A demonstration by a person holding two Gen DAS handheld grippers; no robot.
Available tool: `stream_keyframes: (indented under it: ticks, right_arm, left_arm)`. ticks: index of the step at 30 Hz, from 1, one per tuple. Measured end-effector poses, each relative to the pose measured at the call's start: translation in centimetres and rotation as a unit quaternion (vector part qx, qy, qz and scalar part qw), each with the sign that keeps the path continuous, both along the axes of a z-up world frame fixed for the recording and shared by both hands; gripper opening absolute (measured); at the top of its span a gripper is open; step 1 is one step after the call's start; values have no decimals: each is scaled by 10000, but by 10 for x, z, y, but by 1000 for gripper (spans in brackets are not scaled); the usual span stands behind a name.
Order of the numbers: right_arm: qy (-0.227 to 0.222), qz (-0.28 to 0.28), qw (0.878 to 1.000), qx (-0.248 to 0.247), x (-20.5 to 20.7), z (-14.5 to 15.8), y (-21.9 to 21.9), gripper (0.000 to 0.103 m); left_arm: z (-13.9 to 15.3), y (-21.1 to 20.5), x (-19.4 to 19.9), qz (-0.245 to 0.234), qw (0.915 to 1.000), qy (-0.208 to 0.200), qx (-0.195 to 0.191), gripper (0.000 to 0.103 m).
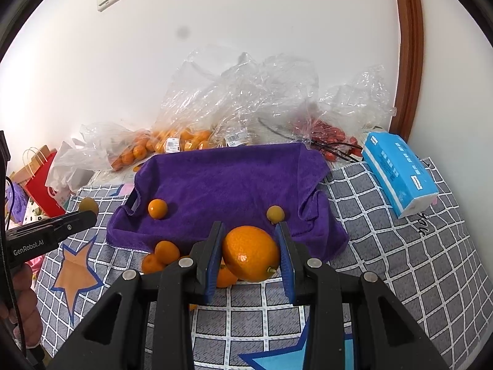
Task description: Organize fruits
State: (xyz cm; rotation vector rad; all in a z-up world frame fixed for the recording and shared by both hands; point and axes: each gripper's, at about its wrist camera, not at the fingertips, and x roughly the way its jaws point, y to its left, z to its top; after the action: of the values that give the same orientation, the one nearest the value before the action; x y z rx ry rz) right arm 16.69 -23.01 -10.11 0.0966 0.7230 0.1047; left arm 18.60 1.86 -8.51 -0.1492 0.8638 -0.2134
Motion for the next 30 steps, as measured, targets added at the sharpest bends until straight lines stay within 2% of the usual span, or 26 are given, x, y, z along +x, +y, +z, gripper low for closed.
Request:
stream_keyframes:
  ticks: [17, 30]
  right_arm:
    - [73, -116, 9999, 8, 37, -17, -8, 34]
    - [330, -90, 9994, -105, 76, -56, -11, 34]
  left_arm:
    - [-18, 21, 25, 105, 9999, 43, 71, 25]
    - [-48, 20, 57, 203, 9991, 379, -37, 25]
